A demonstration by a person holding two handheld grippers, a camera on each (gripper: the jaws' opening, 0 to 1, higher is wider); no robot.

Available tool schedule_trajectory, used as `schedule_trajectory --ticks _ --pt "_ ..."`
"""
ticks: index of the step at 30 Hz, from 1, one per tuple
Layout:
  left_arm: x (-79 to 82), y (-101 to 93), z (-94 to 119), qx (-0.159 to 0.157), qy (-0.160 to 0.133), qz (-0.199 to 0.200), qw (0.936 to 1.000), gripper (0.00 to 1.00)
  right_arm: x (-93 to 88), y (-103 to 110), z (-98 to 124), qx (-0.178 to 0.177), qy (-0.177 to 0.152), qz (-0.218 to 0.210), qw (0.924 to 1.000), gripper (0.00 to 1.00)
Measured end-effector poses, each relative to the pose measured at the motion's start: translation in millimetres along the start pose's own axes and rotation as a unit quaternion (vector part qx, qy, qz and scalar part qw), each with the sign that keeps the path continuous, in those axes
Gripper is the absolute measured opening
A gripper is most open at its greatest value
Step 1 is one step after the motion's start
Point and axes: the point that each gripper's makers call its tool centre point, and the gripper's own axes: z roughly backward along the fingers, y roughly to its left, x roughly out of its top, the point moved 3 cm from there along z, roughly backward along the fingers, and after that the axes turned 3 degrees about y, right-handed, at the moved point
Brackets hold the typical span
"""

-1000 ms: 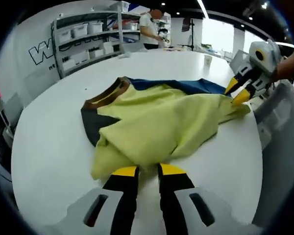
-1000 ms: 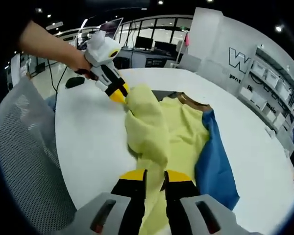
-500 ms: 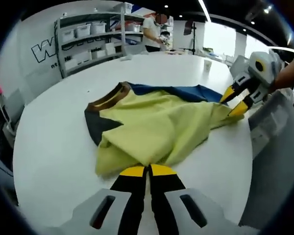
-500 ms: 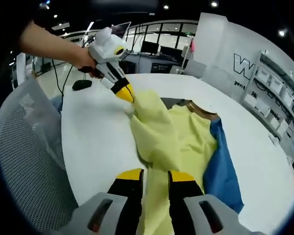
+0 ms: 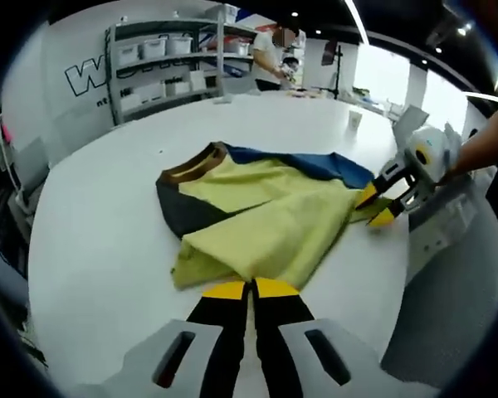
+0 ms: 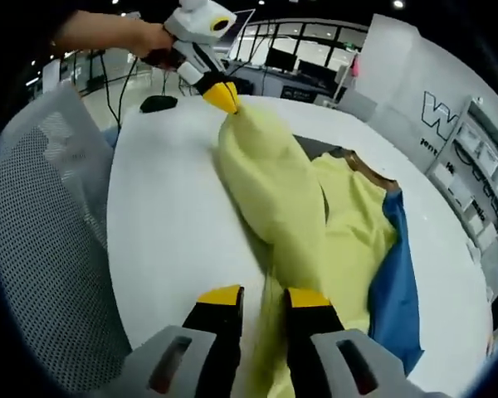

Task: Fold the garment on the visible template until the final outline fits inside the template.

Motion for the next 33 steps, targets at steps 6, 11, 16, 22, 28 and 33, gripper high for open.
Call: schedule_trajectory --ticks 6,11,16,22,28,33 --pt "4.0 -0.8 4 0.0 -0.002 0.013 0.9999 0.02 -3.1 -12 -2 -0.027 0.005 -0.017 0.9995 0.0" --pt "6.7 0.0 8 0.005 -0.007 0.017 0.9998 0.03 -1.8 -13 2 -0.02 0.0 -0.046 0.9987 0.0" --pt "3.9 -0.5 15 0.011 -0.004 0.014 0.9998 0.03 4.4 -7 12 -0.005 -0.01 -0.05 0.9987 0.0" --pt "-4.8 -1.2 24 0.015 0.004 0.024 0.9996 0.03 14.2 2 21 0.018 -0.025 -0.045 0.9985 0.0" --pt "-16.2 -1.5 33 0.02 0.019 0.032 0.9991 0.03 21.4 14 27 0.044 -0.032 -0.039 0.9978 0.0" --pt "-30.7 -2.1 41 0.024 0.038 0.038 0.9983 0.04 25.4 30 33 0.074 -0.038 -0.028 0.9961 0.0"
